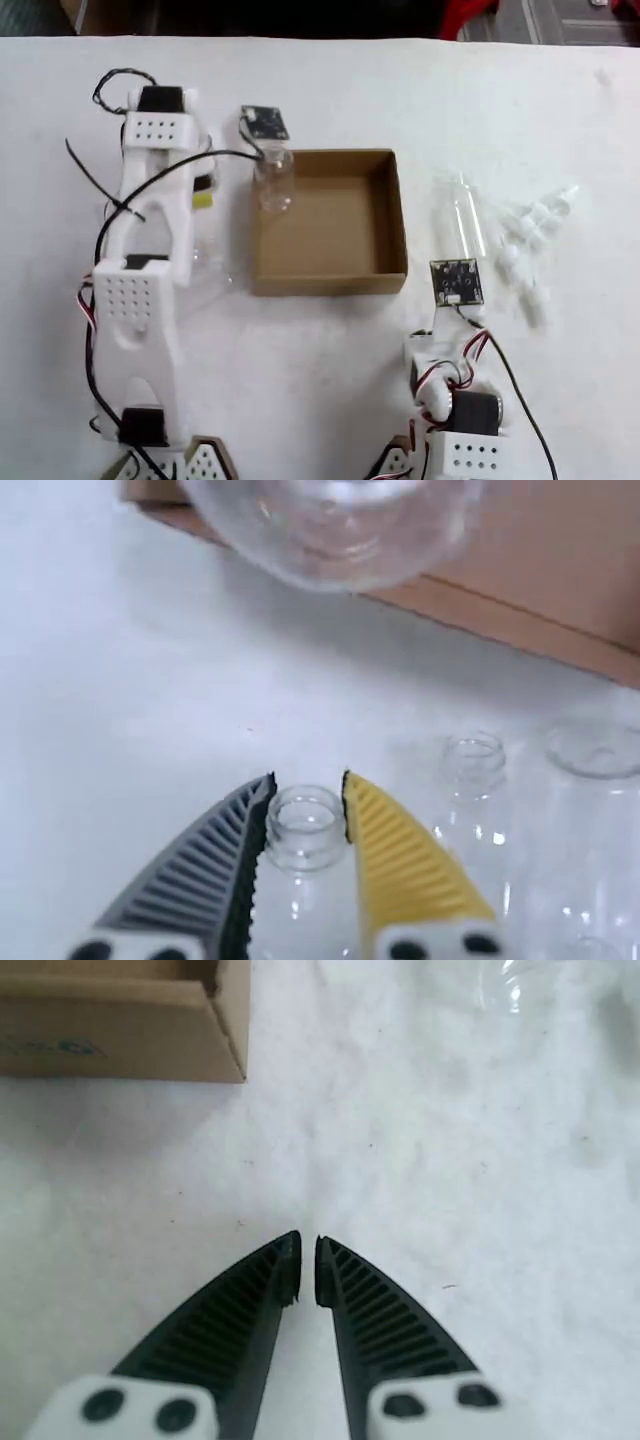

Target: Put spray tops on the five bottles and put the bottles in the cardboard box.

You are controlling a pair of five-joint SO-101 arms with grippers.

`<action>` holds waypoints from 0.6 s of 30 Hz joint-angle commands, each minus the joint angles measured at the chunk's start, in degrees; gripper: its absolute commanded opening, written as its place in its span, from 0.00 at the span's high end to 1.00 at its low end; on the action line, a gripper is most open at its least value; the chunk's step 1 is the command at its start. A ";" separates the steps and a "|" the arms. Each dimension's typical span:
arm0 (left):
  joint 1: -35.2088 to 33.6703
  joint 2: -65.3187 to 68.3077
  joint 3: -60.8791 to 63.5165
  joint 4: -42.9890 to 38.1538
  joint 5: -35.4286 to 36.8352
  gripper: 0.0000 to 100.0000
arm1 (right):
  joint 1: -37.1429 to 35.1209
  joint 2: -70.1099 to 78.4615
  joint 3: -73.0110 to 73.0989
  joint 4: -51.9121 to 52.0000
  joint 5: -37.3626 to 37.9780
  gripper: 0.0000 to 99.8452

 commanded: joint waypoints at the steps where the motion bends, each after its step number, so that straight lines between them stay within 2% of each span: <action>1: 2.24 -0.92 -5.80 0.88 8.88 0.98 | 0.48 -0.31 0.53 0.31 -0.26 0.98; 12: 7.52 -0.92 -17.85 0.97 31.12 0.98 | 0.48 -0.31 0.53 0.31 -0.26 0.98; 15: 7.78 -0.92 -21.89 1.23 34.81 0.98 | 0.48 -0.31 0.53 0.31 -0.26 0.98; 18: 7.43 -0.92 -24.79 1.32 35.34 0.98 | 0.48 -0.31 0.53 0.31 -0.26 0.98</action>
